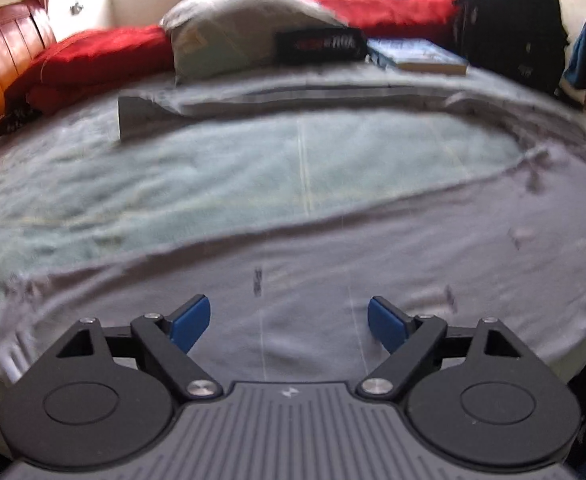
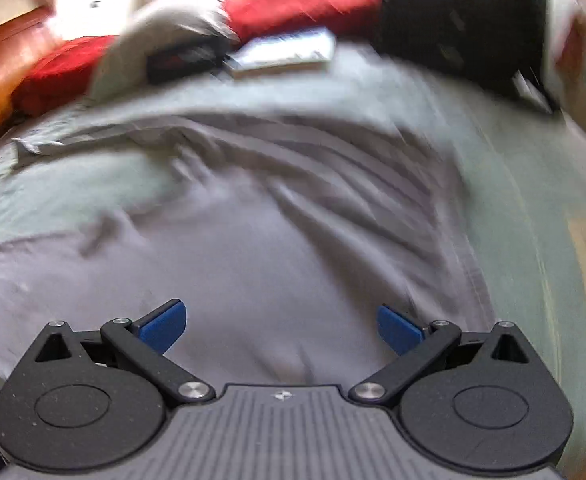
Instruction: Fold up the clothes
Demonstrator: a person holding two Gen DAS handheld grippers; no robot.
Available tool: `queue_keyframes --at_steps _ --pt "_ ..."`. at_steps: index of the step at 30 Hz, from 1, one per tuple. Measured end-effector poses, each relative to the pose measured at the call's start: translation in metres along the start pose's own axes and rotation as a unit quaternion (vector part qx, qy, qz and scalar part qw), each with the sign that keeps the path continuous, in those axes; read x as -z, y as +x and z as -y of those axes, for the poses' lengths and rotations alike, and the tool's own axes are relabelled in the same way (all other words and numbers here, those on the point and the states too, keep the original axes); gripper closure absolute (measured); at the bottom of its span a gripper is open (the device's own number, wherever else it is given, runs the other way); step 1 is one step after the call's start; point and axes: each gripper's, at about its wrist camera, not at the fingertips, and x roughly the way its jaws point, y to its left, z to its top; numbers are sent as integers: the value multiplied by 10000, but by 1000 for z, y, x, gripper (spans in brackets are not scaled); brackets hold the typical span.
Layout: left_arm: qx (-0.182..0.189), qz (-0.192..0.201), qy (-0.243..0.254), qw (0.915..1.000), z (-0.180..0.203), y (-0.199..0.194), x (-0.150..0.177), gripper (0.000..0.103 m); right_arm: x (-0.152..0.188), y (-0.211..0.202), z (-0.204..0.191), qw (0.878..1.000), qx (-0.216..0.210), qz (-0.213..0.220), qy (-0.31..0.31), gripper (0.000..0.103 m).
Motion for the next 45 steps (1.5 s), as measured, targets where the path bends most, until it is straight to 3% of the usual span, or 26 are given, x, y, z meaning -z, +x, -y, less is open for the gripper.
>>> queue_keyframes --at_steps 2,5,9,11,13,18,22,27,31,37,45 --pt "43 -31 -161 9999 -4 -2 7 15 20 1 16 9997 102 18 206 0" --pt "57 -206 -457 9987 -14 -9 12 14 32 -14 24 9991 -68 263 315 0" --pt "-221 -75 -221 9995 -4 -20 -3 15 2 -24 29 9974 -249 454 493 0" --pt "-47 158 -86 9998 12 -27 -15 15 -25 -26 33 9968 -122 691 374 0" --pt "219 353 57 9991 29 -30 -25 15 -52 -18 44 9969 -98 696 355 13" --pt "705 560 438 9950 79 -26 -44 15 -90 29 93 9963 -187 182 819 36" --pt "902 489 473 9936 104 -12 -52 15 -96 59 99 9990 265 -20 370 37" --pt "898 371 643 9932 123 -3 -53 15 -110 80 89 9961 800 152 -330 35" --pt "787 330 670 9941 125 0 -57 15 -132 96 109 9947 997 251 41 28" --pt "796 328 647 9942 121 -1 -55 15 -133 70 114 9973 648 232 275 28" --pt "984 268 634 9928 120 0 -46 15 -85 -5 73 9945 -922 199 462 19"
